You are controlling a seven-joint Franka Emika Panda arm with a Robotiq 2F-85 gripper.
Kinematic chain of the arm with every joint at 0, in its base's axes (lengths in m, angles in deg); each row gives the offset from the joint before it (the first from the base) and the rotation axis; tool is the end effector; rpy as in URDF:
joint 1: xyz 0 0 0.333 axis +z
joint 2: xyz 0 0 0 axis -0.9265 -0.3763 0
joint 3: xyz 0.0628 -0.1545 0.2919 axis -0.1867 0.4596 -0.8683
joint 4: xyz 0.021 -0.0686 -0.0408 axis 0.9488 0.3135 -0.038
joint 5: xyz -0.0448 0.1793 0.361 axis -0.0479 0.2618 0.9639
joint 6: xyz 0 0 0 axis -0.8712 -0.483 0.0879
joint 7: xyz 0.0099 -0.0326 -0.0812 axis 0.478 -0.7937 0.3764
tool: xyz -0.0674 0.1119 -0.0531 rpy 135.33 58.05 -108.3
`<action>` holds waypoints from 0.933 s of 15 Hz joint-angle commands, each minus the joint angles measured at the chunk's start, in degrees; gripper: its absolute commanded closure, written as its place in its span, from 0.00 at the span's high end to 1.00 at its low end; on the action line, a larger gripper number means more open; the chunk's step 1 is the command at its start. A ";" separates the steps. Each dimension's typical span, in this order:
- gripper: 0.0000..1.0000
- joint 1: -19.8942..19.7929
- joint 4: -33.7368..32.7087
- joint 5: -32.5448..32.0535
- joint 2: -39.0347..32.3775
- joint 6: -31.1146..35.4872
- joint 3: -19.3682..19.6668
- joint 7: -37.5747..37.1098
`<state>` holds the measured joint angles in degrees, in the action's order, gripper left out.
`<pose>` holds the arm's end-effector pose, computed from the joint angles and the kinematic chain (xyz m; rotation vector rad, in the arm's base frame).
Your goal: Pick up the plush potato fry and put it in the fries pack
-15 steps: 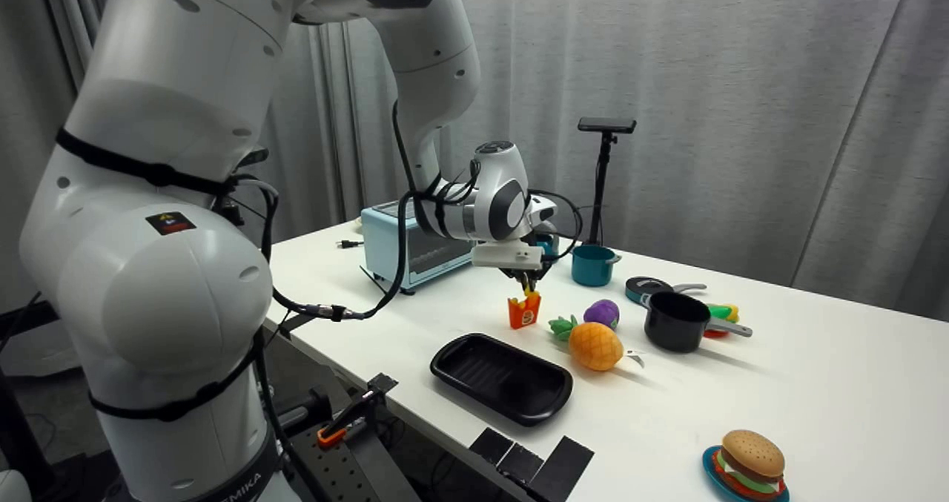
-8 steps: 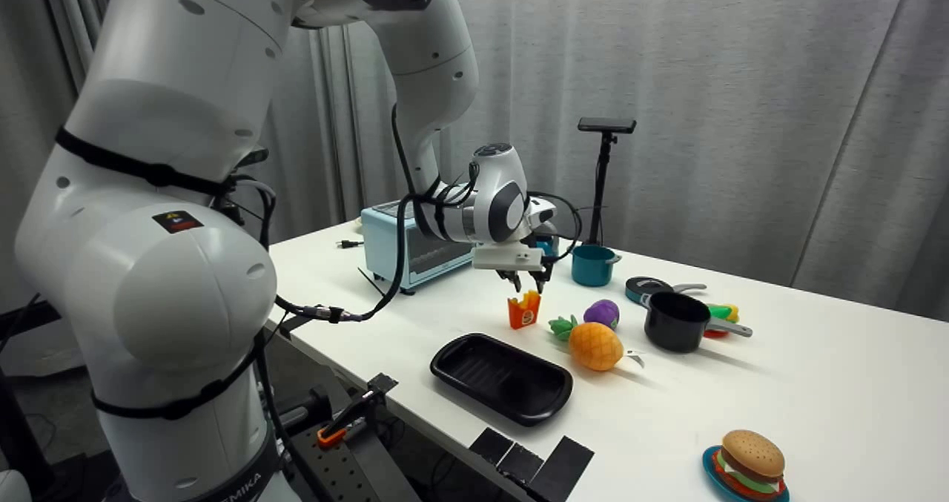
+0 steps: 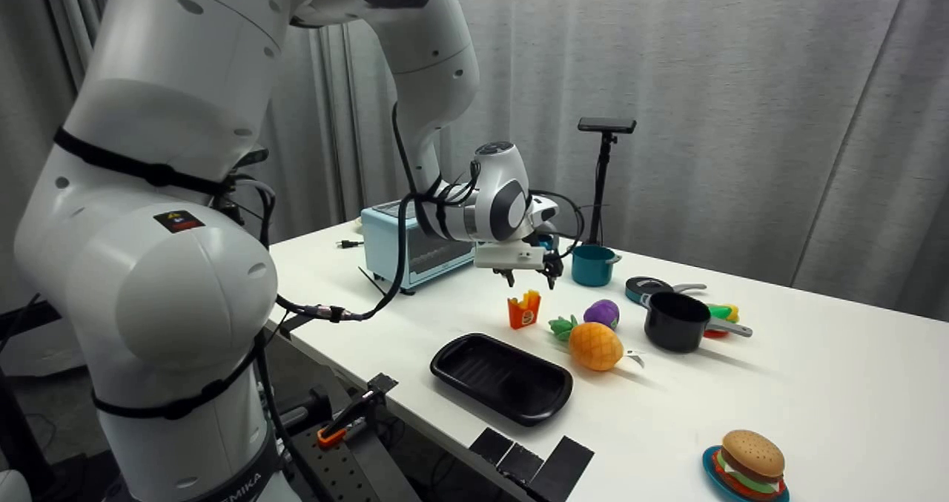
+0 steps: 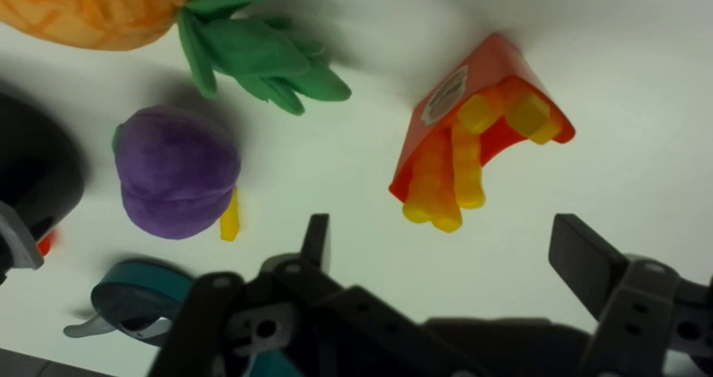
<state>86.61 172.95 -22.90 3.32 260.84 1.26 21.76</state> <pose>0.5863 0.1533 0.1817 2.9196 0.7677 0.6449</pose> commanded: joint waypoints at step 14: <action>1.00 -1.01 2.71 0.98 6.87 0.47 -1.21 -0.74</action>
<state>86.02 173.14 -22.56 7.50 260.83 0.47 21.53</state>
